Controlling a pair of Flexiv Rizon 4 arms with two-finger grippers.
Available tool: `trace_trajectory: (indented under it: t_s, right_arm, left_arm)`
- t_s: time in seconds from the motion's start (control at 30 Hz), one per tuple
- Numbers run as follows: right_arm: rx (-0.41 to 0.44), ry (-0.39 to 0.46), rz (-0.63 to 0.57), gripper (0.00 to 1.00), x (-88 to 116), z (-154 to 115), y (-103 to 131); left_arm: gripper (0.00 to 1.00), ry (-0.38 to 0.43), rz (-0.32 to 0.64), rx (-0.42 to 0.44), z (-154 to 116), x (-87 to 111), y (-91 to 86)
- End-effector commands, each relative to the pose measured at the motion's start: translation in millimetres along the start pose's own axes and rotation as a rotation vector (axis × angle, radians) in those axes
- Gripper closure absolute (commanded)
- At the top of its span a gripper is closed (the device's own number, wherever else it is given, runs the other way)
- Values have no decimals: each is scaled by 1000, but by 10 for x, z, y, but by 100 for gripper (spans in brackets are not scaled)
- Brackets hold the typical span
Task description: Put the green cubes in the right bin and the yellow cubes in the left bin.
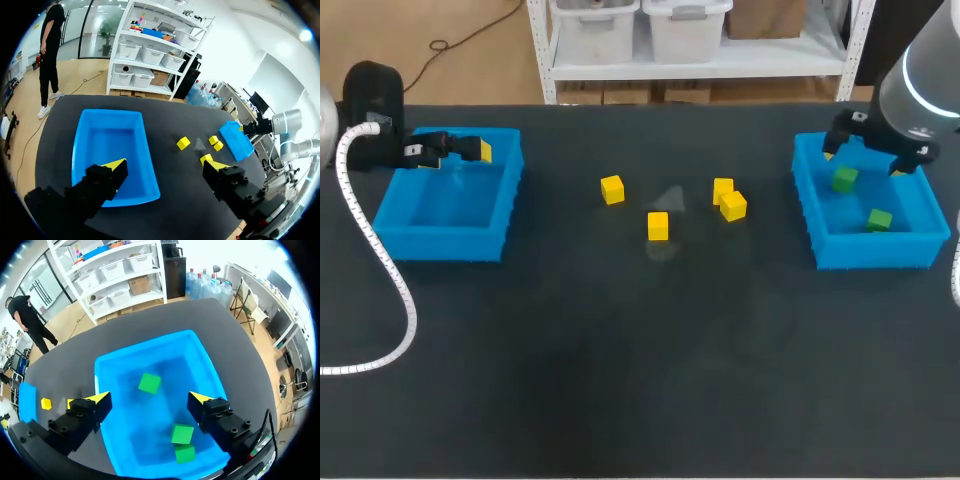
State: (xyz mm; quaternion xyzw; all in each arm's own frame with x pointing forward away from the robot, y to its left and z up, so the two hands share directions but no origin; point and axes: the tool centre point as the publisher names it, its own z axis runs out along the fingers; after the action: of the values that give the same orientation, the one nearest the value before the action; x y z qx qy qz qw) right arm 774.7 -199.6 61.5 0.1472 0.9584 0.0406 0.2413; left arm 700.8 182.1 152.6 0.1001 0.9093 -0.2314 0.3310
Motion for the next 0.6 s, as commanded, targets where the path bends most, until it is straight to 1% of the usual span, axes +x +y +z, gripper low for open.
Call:
trace_trajectory:
  t_s: [0.03, 0.1, 0.13, 0.23, 0.27, 0.33, 0.43, 0.6]
  right_arm:
    - [1, -5, 1, 0, 11, -5, -1]
    - [1, -5, 1, 0, 11, -5, -1]
    - [1, -5, 1, 0, 11, -5, -1]
    - [1, -5, 1, 0, 11, -5, -1]
    - [1, -5, 1, 0, 11, -5, -1]
    - [1, -5, 1, 0, 11, -5, -1]
    - [1, -5, 1, 0, 11, -5, -1]
    - [1, -5, 1, 0, 11, -5, -1]
  left_arm:
    - [0, 84, 204, -74, 23, -203, -79]
    - [0, 116, 253, -88, 92, -314, -145]
    - [0, 146, 275, -102, 155, -354, -181]
    - [0, 233, 365, -165, 371, -407, -268]
    - [0, 257, 385, -172, 449, -423, -304]
    - [0, 307, 386, -170, 601, -468, -325]
    - [0, 356, 422, -186, 790, -547, -355]
    - [0, 448, 483, -178, 1053, -624, -417]
